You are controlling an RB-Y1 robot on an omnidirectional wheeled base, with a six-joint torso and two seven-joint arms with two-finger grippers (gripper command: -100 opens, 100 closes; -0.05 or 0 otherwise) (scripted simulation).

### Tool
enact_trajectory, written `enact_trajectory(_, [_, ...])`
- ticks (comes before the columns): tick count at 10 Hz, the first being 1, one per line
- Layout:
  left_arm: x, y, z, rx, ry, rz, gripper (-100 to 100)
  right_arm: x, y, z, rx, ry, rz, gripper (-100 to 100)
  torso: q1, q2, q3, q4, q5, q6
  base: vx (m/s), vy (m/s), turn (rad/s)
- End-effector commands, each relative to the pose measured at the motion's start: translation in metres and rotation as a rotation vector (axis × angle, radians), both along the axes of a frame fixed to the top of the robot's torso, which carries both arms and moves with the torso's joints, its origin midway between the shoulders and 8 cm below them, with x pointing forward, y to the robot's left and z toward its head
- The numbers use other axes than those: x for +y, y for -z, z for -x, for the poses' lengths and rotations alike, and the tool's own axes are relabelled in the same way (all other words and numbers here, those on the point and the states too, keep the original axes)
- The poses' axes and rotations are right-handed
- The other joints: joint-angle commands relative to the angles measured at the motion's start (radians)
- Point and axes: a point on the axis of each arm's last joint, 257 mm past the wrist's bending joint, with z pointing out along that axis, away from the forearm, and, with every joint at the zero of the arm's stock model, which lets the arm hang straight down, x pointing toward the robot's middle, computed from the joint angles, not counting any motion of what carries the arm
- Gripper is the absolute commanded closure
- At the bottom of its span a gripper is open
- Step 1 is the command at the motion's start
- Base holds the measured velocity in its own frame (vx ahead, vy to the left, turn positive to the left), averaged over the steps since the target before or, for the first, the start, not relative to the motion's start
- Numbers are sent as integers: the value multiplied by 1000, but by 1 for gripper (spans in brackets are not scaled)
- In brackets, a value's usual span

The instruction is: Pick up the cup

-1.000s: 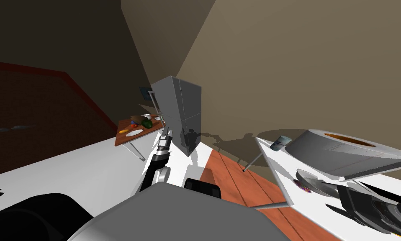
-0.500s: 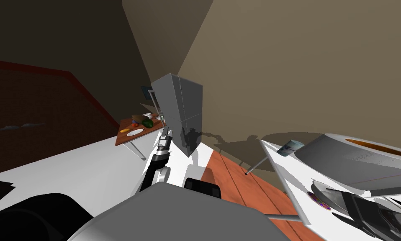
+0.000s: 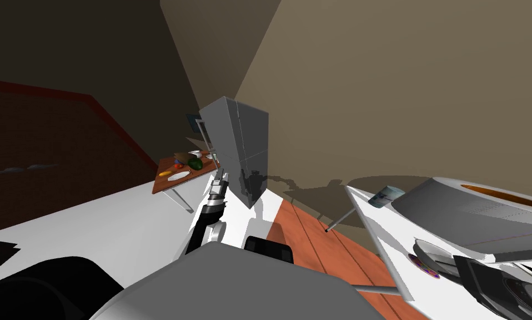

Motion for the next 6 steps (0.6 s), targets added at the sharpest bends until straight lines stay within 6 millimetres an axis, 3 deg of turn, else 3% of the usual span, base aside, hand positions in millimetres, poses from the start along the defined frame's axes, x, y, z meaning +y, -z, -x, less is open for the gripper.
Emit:
enact_trajectory(1, [0,0,0,0,0,0,0,0,0,0,0,0,0,100,0,0,0,0,0,0,0,0,0])
enact_trajectory(2, [0,0,0,0,0,0,0,0,0,0,0,0,0,0,0,0,0,0,0,0,0,0,0])
enact_trajectory(3, [0,0,0,0,0,0,0,1,-11,-6,1,-9,3,100,0,0,0,0,0,0,-25,15,-64])
enact_trajectory(5, [0,0,0,0,0,0,0,0,-13,-7,1,-9,2,100,3,3,2,1,2,0,-28,10,-34])
enact_trajectory(6, [0,0,0,0,0,0,0,1,-13,-7,1,-9,2,0,2,2,1,1,1,0,0,0,0])
